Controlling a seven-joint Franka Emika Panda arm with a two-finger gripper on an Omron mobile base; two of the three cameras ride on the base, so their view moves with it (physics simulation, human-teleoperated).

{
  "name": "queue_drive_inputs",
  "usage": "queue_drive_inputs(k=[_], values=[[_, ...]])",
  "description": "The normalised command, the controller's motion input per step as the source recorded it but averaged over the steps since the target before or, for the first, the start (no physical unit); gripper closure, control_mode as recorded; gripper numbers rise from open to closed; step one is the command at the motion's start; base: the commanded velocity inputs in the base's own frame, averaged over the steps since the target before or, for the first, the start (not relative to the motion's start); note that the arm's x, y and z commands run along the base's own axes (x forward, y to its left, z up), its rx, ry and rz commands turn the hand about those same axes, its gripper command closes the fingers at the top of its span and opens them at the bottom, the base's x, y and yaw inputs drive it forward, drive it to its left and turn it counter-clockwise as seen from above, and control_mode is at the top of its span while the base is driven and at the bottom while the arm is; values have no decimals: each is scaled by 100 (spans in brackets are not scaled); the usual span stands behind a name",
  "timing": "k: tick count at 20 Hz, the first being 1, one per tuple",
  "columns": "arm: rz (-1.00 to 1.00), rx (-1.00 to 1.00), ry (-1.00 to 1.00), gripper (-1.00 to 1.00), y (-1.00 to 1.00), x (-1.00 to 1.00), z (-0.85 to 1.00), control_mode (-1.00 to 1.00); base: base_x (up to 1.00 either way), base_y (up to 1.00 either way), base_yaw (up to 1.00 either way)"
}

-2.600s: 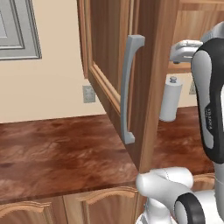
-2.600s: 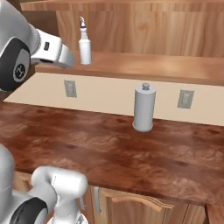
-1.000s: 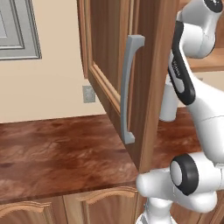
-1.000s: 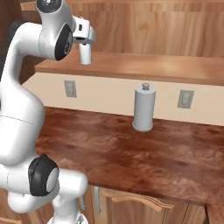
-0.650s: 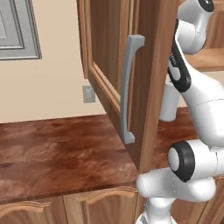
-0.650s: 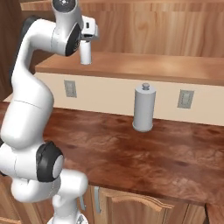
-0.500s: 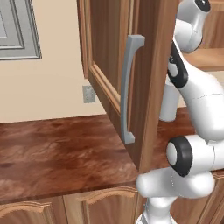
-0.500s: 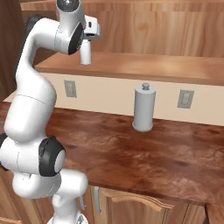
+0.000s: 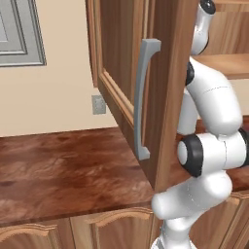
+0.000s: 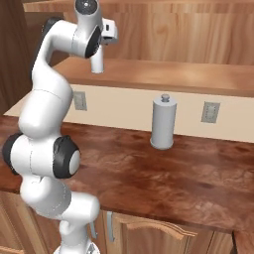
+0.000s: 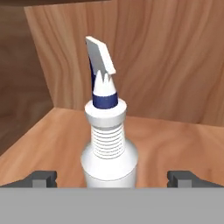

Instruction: Move the cutting board and knife to the sink. Then move spray from the cabinet to the counter.

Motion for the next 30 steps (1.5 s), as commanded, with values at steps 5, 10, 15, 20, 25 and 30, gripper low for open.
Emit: queue_drive_inputs(k=[5,10,15,20,25,30], values=[[0,0,0,-100,1,59,-2,-100,0,0,0],[0,0,0,-100,0,50,0,-100,0,0,0],[0,0,0,100,5,39,0,-100,0,0,0],[0,0,0,100,1,14,0,-100,0,0,0],[0,0,0,100,0,1,0,-100,0,0,0],[0,0,-1,100,0,-35,0,-100,0,0,0]])
